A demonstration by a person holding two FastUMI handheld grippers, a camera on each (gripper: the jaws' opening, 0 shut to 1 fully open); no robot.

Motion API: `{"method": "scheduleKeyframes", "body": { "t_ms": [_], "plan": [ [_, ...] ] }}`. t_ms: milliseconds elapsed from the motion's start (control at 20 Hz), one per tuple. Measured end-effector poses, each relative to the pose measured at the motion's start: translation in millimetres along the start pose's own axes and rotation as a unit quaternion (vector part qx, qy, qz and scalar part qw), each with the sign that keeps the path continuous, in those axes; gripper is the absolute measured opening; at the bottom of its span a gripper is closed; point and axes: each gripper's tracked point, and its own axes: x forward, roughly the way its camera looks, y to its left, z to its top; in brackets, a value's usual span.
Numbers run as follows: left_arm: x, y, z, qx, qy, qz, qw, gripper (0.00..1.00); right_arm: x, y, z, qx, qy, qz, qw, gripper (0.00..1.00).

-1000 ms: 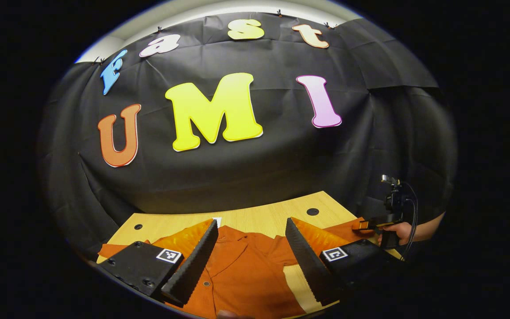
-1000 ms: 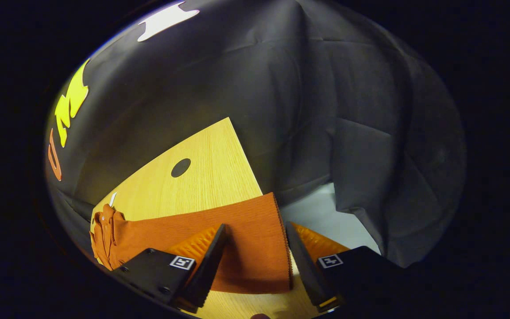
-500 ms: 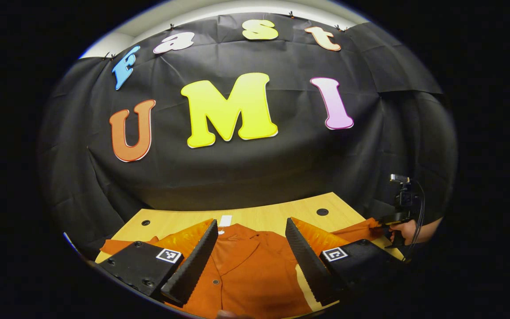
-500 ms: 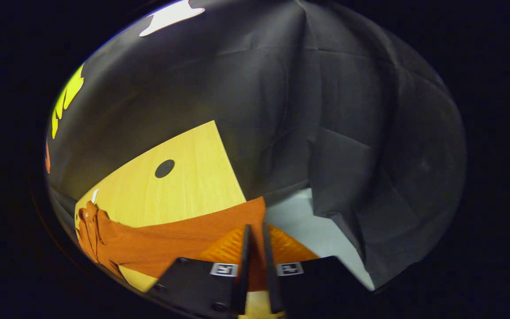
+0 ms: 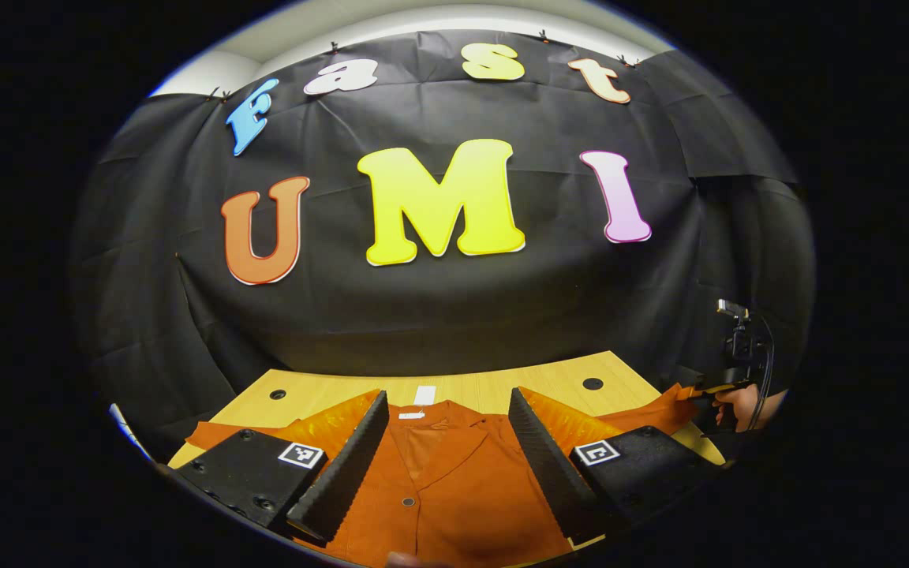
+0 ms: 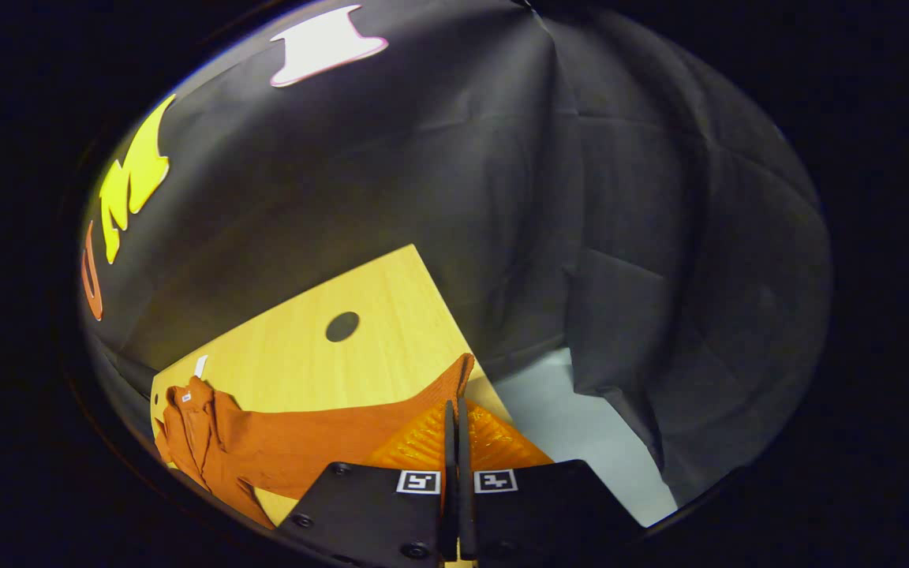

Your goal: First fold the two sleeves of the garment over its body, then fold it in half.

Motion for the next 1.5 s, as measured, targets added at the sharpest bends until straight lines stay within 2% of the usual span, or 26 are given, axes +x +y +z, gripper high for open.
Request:
{"method": "scheduleKeyframes", "body": {
  "t_ms": [100,400,800,1000,1200,1350,1500],
  "plan": [
    [-4,16,-2,-0.009,-0.002,0.006,1.0,0.99,-15,26,15,-0.013,-0.016,0.007,1.0,0.01],
    [-16,83,-8,-0.039,-0.016,0.027,0.999,0.99,-83,142,41,-0.038,-0.052,0.043,0.997,0.01],
    [-30,214,-25,-0.086,-0.029,0.056,0.994,0.99,-155,329,24,-0.1,-0.091,0.092,0.986,0.01],
    [-38,282,-31,-0.098,-0.035,0.08,0.991,0.99,-170,433,-13,-0.135,-0.09,0.125,0.979,0.01],
    [-44,339,-45,-0.118,-0.032,0.111,0.986,0.97,-157,518,-70,-0.164,-0.066,0.154,0.972,0.01],
    [-46,374,-63,-0.12,-0.019,0.13,0.984,0.97,-124,563,-122,-0.175,-0.04,0.166,0.97,0.01],
    [-53,404,-71,-0.107,-0.008,0.147,0.983,0.97,-89,585,-175,-0.201,0.001,0.161,0.966,0.01]
  ]
}}
